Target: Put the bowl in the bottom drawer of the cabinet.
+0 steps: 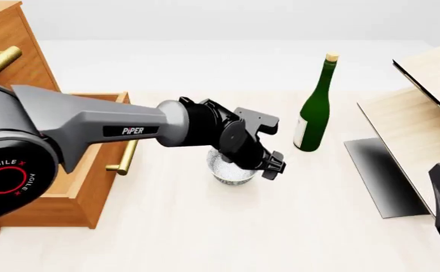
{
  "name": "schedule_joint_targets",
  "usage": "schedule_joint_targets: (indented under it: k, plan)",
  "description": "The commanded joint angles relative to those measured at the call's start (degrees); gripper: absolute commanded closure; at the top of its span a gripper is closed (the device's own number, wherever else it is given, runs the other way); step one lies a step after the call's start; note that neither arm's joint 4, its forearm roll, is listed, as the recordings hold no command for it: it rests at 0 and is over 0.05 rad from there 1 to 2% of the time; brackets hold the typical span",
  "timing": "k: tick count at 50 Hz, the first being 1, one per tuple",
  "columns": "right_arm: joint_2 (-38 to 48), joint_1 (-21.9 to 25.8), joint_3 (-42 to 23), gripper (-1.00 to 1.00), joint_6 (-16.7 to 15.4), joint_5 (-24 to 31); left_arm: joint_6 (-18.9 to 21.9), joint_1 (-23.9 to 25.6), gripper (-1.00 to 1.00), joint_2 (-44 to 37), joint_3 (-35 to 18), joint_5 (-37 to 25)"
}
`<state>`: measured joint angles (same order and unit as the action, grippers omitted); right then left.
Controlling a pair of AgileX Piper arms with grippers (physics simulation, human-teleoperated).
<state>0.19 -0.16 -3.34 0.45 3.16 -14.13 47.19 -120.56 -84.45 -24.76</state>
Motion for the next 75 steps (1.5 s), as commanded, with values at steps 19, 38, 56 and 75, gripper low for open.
schedule_joint_targets:
  k: [19,38,56,75]
  plan:
    - [0.0,0.0,0.0,-1.0,0.0,0.0,-1.4,0.1,-1.0,-0.7,1.8,2.2]
    - [0.0,0.0,0.0,-1.0,0.0,0.0,-2.4,0.9,-1.0,-1.5,2.7,3.4]
    - [0.0,0.0,0.0,-1.0,0.0,0.0,-2.9,1.0,-1.0,-1.7,3.3,4.3]
    - [0.0,0.0,0.0,-1.0,0.0,0.0,-2.2,1.2,1.0,-0.1,4.2,4.8]
